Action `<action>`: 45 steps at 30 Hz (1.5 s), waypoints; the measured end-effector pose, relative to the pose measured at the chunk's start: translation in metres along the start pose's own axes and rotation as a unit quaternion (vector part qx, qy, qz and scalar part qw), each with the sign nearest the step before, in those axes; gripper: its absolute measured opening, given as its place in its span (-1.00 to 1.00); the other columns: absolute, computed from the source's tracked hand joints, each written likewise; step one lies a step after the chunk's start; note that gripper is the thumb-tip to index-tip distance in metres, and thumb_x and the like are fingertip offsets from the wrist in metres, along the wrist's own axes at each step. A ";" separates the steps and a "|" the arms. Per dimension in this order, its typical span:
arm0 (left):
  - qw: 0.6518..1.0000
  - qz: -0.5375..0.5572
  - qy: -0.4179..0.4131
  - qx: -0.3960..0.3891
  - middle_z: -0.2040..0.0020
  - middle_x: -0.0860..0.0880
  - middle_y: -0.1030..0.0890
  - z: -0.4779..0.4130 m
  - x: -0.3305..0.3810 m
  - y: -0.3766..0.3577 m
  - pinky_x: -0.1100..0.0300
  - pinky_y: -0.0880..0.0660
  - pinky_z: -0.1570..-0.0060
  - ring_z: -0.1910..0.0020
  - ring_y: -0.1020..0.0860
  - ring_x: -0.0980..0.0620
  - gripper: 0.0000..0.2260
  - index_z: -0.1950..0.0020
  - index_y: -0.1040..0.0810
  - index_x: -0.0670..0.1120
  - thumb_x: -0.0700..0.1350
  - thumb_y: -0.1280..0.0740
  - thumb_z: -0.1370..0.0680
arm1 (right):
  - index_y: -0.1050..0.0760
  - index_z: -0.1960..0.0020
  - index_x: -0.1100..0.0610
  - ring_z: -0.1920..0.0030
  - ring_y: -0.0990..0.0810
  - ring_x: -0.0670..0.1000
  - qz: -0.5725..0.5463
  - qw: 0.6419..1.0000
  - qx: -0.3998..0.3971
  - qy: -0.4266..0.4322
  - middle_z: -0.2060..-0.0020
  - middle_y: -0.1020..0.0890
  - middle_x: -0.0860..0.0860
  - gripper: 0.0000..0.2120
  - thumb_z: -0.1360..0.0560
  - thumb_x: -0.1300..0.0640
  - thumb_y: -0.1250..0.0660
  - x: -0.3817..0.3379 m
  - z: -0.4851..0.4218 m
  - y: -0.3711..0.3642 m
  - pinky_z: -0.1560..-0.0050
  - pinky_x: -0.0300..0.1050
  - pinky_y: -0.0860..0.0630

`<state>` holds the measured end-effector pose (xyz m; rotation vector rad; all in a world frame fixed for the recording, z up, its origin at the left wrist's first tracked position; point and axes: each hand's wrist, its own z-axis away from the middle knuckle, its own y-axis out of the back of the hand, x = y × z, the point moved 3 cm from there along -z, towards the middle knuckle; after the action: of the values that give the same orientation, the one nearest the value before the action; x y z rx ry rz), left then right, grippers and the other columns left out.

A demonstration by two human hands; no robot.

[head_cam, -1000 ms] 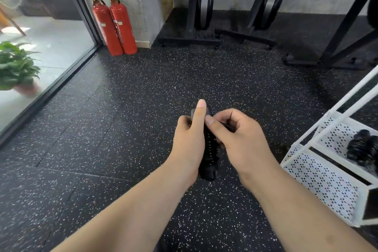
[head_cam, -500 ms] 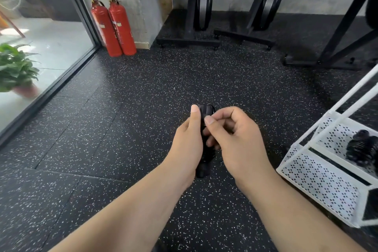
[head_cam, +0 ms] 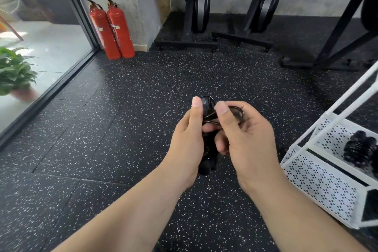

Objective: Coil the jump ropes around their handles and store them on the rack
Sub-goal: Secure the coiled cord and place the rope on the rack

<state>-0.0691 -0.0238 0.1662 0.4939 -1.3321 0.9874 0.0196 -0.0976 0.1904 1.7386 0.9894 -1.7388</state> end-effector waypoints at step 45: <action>0.976 -0.113 -0.183 0.028 0.01 0.14 -0.67 -0.007 0.002 0.012 0.35 -0.50 -0.02 0.04 -0.58 0.24 -0.57 -0.15 -0.57 0.04 0.31 -0.09 -0.64 | -0.69 -0.29 -0.06 -0.08 -0.75 -0.15 0.091 0.985 0.121 0.079 -0.08 -0.76 -0.19 -0.73 -0.62 0.14 -0.49 -0.004 0.008 0.002 -0.16 -0.15 -0.68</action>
<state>-0.0751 -0.0108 0.1635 0.8831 -1.5365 0.7689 0.0159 -0.1054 0.1932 2.0775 0.6766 -1.6788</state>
